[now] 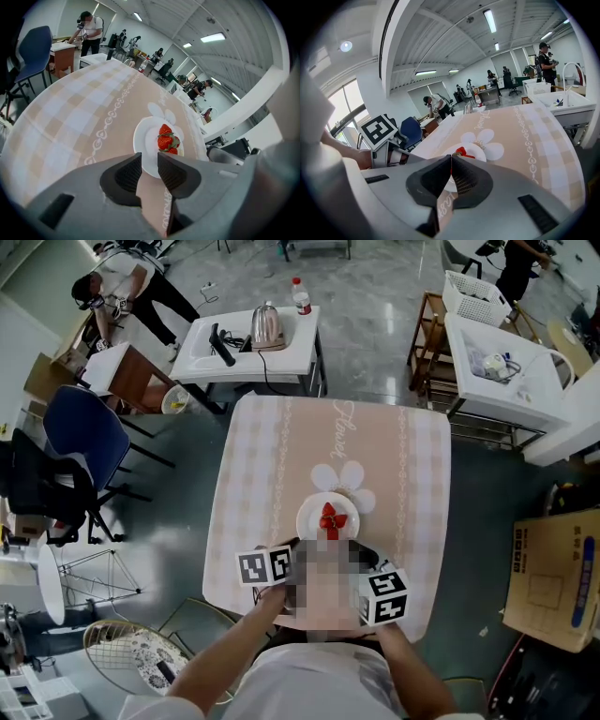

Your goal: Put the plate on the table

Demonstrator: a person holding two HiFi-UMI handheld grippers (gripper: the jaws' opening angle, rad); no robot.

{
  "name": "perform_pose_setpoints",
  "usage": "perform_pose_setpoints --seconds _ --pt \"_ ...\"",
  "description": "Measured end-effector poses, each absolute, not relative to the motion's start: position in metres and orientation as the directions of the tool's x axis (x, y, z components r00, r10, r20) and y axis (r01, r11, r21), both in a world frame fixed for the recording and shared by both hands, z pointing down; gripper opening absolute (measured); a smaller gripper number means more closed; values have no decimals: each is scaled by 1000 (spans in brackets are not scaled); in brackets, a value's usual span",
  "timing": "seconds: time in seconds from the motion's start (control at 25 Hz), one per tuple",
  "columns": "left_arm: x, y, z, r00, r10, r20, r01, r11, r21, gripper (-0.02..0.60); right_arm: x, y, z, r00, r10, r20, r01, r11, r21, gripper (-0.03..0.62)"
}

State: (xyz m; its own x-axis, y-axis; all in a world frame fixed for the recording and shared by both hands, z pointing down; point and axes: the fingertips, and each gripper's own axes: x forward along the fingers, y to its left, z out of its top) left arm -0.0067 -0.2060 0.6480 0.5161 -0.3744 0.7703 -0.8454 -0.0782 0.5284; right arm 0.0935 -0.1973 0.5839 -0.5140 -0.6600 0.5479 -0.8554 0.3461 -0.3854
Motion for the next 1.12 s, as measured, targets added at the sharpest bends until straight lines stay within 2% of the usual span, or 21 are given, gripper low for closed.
perform_pose_setpoints --seconds 0.6,1.12 --pt "8 -184 591 650 -383 657 -760 -294 580 106 79 -166 550 -454 -713 534 -888 315 -335 5" --pt "-3 -163 552 727 -401 557 -686 -467 558 97 56 -142 526 -400 -754 521 -915 296 -275 5"
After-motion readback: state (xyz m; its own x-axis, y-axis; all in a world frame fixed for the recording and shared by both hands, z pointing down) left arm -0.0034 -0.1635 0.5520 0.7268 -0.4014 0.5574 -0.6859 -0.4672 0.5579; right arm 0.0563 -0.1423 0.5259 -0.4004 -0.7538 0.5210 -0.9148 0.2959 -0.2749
